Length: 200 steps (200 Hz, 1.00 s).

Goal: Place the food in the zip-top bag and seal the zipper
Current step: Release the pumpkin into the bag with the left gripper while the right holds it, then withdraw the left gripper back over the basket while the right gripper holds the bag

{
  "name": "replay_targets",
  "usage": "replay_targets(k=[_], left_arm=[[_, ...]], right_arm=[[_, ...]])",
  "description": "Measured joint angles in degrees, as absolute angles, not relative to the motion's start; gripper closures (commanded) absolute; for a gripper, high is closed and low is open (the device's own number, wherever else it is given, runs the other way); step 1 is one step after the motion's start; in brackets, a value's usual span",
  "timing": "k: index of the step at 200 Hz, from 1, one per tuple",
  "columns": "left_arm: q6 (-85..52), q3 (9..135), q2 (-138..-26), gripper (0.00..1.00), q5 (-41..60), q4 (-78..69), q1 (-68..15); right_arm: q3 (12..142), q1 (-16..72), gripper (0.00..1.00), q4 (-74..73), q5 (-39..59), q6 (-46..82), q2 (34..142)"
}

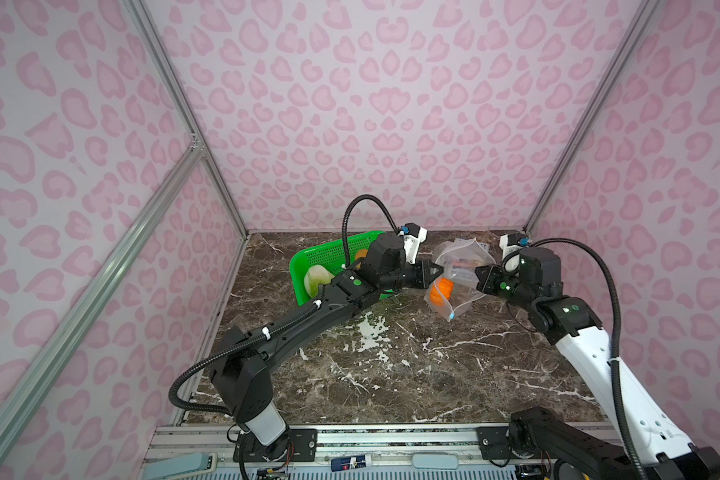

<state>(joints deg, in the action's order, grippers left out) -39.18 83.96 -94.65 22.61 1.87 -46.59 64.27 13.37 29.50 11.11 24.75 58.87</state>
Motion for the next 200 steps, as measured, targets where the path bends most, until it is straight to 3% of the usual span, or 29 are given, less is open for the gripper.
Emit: replay_targets(k=[75,140,150,174,200], left_arm=[[-41.0,80.9,-99.1,0.96,24.3,3.0,-44.8],[-36.0,78.1,-95.2,0.96,15.9,7.8,-42.5],[-35.8,77.7,-95.2,0.88,15.7,8.4,-42.1],[-34.9,77.6,-95.2,0.48,16.3,9.3,-40.9],[-34.9,77.6,-94.5,0.36,18.1,9.6,-38.1]], right_arm=[[65.9,13.8,1.00,32.2,8.6,19.3,55.7],[62.0,15.7,1.00,29.9,9.6,20.0,60.3],[61.3,15.7,1.00,28.6,10.8,20.3,60.9],[59.7,15.9,1.00,25.4,13.4,22.1,62.4],[58.6,15.9,1.00,22.0,15.3,23.6,63.7]])
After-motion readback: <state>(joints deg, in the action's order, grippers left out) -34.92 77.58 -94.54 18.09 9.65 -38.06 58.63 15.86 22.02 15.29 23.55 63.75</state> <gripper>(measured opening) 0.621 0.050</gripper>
